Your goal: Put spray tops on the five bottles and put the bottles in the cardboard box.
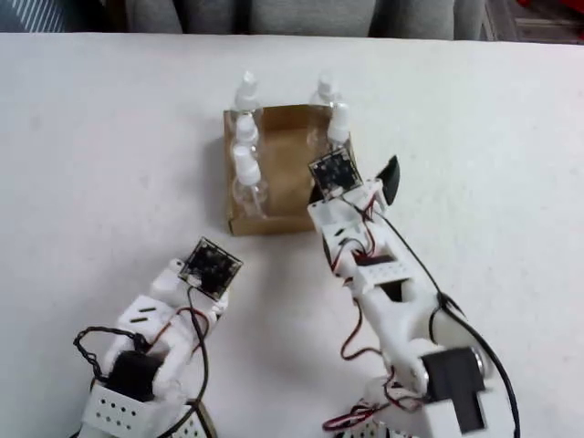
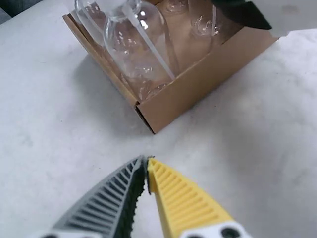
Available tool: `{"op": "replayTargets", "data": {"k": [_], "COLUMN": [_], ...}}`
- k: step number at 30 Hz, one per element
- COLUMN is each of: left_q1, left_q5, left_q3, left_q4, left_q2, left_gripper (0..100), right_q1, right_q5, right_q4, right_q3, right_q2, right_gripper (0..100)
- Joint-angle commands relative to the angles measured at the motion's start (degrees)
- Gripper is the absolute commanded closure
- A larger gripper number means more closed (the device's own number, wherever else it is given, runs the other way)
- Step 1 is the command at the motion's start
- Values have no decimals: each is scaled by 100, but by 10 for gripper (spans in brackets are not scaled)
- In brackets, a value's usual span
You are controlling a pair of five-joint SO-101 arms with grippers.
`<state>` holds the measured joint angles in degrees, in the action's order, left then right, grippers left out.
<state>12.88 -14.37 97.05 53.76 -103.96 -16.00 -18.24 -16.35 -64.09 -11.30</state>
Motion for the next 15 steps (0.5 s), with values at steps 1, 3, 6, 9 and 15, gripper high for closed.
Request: {"op": "replayTargets", "data": {"k": [1,3,6,9,15], "left_q1": [-22,-22,-22,-22,-22], "left_q5": [-149,-404,-545,-563,-563], "left_q3": [-9,-9,-9,-9,-9], "left_q4": [35,44,44,35,26], "left_q2": [-84,-84,-84,-84,-84], "left_gripper": [974,976,976,976,976], "right_q1": [13,66,242,426,813], "right_q5": [53,53,53,53,440], "right_q4": [-48,-48,-48,-22,1938], "right_q3": [-202,-457,-853,-1345,-1705], "right_q2": [-778,-1147,-1789,-2554,-4374], "right_gripper": [547,547,547,547,557]}}
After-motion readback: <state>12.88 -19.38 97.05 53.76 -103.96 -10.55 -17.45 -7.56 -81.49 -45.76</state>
